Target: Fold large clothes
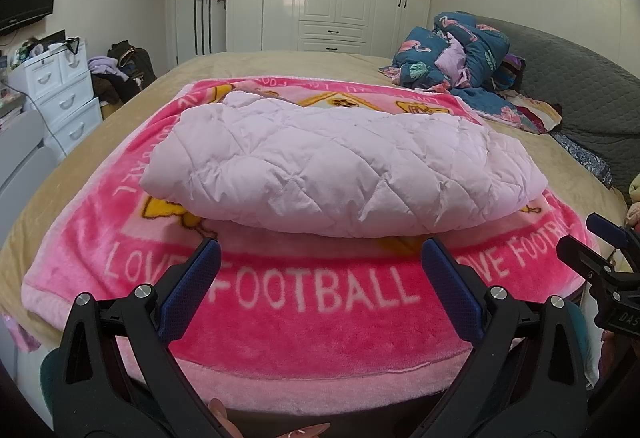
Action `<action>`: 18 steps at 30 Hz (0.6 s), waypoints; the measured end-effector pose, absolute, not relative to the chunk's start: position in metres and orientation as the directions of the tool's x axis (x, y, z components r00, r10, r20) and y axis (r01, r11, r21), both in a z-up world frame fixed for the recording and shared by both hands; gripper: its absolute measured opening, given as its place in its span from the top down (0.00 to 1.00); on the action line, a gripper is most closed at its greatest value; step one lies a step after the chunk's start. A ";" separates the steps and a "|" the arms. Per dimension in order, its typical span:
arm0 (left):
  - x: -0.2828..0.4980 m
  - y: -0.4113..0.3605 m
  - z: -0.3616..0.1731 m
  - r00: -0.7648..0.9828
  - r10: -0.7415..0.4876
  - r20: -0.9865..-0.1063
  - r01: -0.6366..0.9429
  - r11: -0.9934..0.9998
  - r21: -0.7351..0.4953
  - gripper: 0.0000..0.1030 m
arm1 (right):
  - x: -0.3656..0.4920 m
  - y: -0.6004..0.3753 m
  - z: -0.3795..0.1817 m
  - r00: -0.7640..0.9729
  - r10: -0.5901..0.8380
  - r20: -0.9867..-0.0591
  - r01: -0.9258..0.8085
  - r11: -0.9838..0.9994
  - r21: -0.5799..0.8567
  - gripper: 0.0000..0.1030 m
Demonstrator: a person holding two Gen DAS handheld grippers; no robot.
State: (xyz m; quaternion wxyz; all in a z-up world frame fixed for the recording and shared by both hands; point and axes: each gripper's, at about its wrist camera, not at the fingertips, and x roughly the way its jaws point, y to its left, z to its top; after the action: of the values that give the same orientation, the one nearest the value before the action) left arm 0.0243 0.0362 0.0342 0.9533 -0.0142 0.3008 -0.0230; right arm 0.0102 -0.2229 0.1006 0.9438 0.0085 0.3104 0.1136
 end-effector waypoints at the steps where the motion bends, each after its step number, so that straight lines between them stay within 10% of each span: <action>1: 0.024 0.036 0.034 0.817 -0.053 -0.574 0.037 0.999 -0.039 0.09 | 0.010 -0.222 0.100 0.782 0.220 -0.583 -0.209 0.974 0.086 0.04; 18: 0.028 0.052 0.025 0.793 -0.045 -0.608 0.020 0.999 -0.048 0.09 | 0.010 -0.233 0.101 0.781 0.194 -0.593 -0.189 0.979 0.072 0.04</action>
State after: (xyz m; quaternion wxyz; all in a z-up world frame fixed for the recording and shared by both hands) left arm 0.0284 0.0516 0.0250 0.9466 -0.0195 0.3213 -0.0171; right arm 0.0099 -0.2331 0.1007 0.9438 0.0042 0.3146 0.1016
